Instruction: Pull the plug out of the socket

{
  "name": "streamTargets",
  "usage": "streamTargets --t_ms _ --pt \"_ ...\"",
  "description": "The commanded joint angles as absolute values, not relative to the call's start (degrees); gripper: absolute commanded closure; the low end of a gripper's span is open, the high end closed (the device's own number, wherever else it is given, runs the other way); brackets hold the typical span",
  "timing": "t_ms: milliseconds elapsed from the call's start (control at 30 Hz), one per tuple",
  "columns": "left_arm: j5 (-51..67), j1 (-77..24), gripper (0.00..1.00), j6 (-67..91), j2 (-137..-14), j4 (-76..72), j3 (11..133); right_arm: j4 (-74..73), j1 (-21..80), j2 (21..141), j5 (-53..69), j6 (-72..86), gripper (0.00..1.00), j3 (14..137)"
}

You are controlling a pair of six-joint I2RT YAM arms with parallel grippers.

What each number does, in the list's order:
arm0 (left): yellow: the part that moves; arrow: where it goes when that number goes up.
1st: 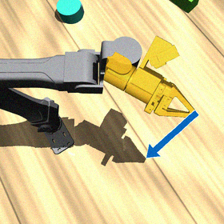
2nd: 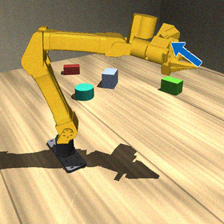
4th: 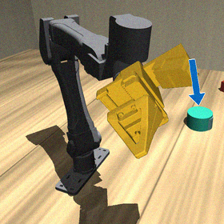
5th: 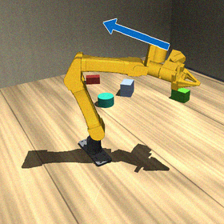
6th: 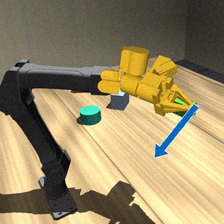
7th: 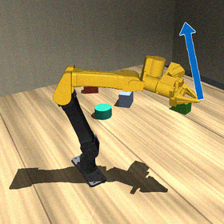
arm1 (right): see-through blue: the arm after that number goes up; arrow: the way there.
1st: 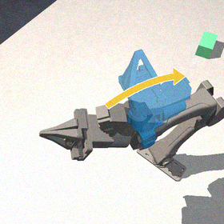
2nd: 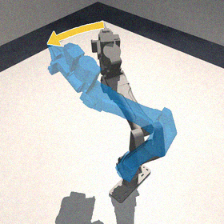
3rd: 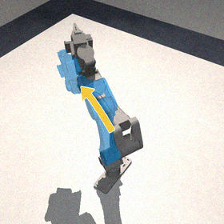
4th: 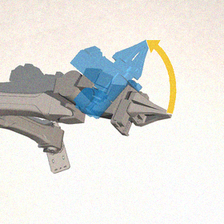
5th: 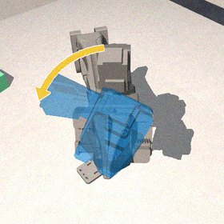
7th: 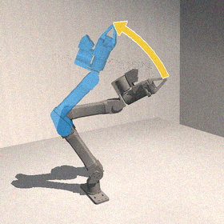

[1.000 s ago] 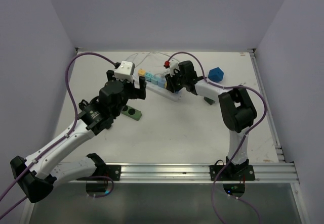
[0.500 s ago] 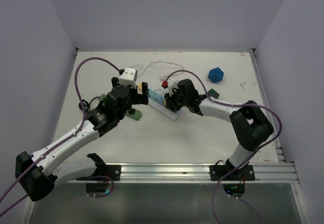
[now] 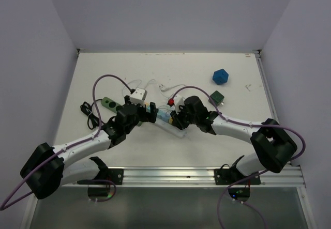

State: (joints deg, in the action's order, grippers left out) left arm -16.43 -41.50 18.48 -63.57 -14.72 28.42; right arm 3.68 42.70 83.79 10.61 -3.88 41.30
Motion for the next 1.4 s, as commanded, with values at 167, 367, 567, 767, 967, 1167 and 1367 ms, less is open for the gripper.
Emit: streamTargets --t_ms 167,367,567,767,967,1167,1367 --pt "-12.0 -41.4 0.07 16.7 -69.9 -34.2 26.0 4.7 43.1 82.0 12.6 -2.1 0.90 42.6" --pt "-10.6 -41.5 0.20 15.1 -76.5 -39.1 26.7 4.1 43.0 81.4 13.2 -1.8 0.90 42.7" --pt "-10.9 -41.5 0.32 14.6 -81.7 -42.2 26.6 3.6 43.1 81.4 13.8 -1.6 0.90 42.9" --pt "-9.5 -41.6 0.49 15.2 -86.6 -47.4 26.2 3.6 43.1 81.1 14.9 -0.7 0.90 42.8" --pt "-11.3 -41.9 0.63 19.4 -90.3 -51.9 21.6 3.4 43.0 81.1 15.3 -0.4 0.90 43.0" --pt "-14.0 -42.0 0.65 23.2 -92.1 -55.0 17.1 0.8 43.0 81.2 14.6 -0.4 0.90 44.1" --pt "-12.6 -42.2 0.57 25.0 -92.7 -52.4 17.8 0.3 43.1 81.8 13.8 1.2 0.90 44.5"
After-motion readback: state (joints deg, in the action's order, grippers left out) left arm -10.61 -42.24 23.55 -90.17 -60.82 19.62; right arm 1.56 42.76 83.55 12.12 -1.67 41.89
